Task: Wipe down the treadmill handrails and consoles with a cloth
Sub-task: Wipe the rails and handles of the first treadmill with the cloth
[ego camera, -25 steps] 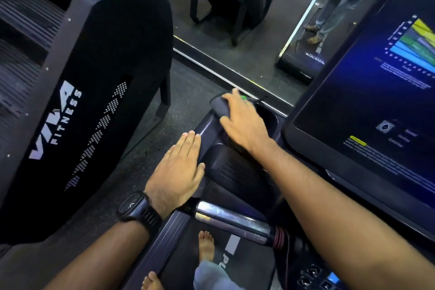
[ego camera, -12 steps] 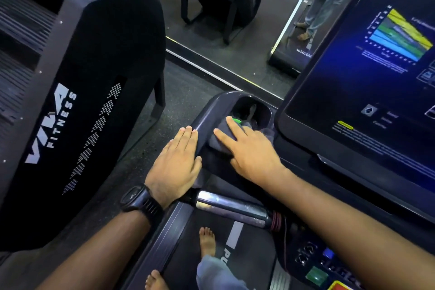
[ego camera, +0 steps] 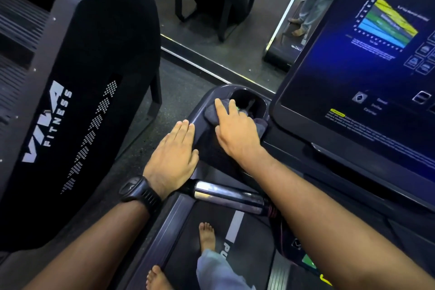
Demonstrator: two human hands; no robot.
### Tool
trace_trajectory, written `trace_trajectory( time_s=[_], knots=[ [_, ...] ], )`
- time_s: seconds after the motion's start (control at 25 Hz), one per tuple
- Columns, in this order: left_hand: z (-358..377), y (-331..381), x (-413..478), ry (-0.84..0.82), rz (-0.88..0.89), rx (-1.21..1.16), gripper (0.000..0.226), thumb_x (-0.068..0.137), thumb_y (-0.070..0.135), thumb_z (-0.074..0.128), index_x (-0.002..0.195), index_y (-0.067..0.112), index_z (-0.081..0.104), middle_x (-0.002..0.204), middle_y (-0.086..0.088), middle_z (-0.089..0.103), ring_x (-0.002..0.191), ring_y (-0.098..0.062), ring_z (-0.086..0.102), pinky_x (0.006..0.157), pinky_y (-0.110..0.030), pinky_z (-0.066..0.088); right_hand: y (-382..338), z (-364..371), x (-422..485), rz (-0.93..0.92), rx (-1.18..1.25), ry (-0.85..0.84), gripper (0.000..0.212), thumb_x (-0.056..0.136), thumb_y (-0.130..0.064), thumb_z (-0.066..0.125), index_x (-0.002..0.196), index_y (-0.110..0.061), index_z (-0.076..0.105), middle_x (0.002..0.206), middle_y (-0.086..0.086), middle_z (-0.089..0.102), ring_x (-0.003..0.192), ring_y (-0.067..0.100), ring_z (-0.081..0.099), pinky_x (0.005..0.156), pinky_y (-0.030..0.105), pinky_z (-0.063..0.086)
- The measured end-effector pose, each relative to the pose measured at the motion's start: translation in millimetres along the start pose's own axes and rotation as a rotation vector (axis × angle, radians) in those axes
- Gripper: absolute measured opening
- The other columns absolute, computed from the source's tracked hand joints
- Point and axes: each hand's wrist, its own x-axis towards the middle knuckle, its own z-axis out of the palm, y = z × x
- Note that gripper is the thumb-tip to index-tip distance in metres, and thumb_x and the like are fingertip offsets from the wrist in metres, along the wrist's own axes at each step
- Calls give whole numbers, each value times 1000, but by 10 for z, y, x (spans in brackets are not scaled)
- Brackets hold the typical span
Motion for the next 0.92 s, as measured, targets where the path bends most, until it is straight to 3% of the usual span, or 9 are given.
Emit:
trace_trajectory(
  time_s=[0.08,0.16,0.32,0.4,0.48,0.56,0.68,0.84,0.92],
  knots=[
    [-1,14,10,-14,-8,-19,67,98,31,45,154,3,21,162,-14,21,152,-23,14,123,-39,17,-31,2,-88,-35,-14,4,67,97,-33,46,155,-13,19,153,22,35,111,39,59,84,46,49],
    [-28,27,46,-20,-4,-38,68,100,32,43,156,5,16,164,-12,15,152,-21,9,124,-38,15,32,-42,-93,69,81,21,60,96,-30,47,148,-9,26,139,18,48,104,39,62,78,45,50],
    [-43,51,231,3,10,-60,69,100,32,43,157,7,13,165,-9,10,153,-18,6,124,-35,11,9,-144,650,737,593,86,41,98,-20,46,135,-8,34,135,21,51,116,42,60,87,45,48],
    [-40,73,328,-3,12,-73,70,99,31,45,156,6,14,165,-9,12,153,-18,7,124,-34,11,-6,-177,951,873,729,132,43,97,-18,47,138,-10,34,146,22,42,117,42,59,84,44,49],
    [-18,89,411,-13,10,-90,71,98,29,46,156,6,13,165,-9,10,153,-18,5,124,-32,8,-57,-88,1035,816,682,69,55,97,-22,48,147,-10,28,158,23,24,121,43,55,87,46,48],
    [-10,84,466,-22,8,-119,72,97,25,47,157,6,11,165,-9,7,153,-17,3,124,-30,4,-154,-29,933,635,562,-42,67,97,-28,48,154,-11,19,163,22,10,130,45,45,97,49,45],
    [-18,64,455,-35,16,-127,74,95,22,48,157,5,10,165,-10,6,153,-17,1,124,-29,3,-82,78,754,347,388,-64,68,95,-29,48,155,-11,21,163,22,10,139,44,35,106,51,39],
    [-24,55,426,-12,10,-130,75,93,23,49,157,7,12,165,-8,7,153,-16,2,124,-28,2,72,2,878,537,575,-66,64,96,-21,46,154,-13,21,163,19,12,131,44,45,101,48,40],
    [-36,66,448,-14,-6,-142,76,92,22,50,156,6,13,165,-9,8,153,-17,2,123,-28,2,-87,-59,757,469,504,-132,72,94,-23,49,157,-14,15,165,19,5,138,42,37,109,50,34]
  ],
)
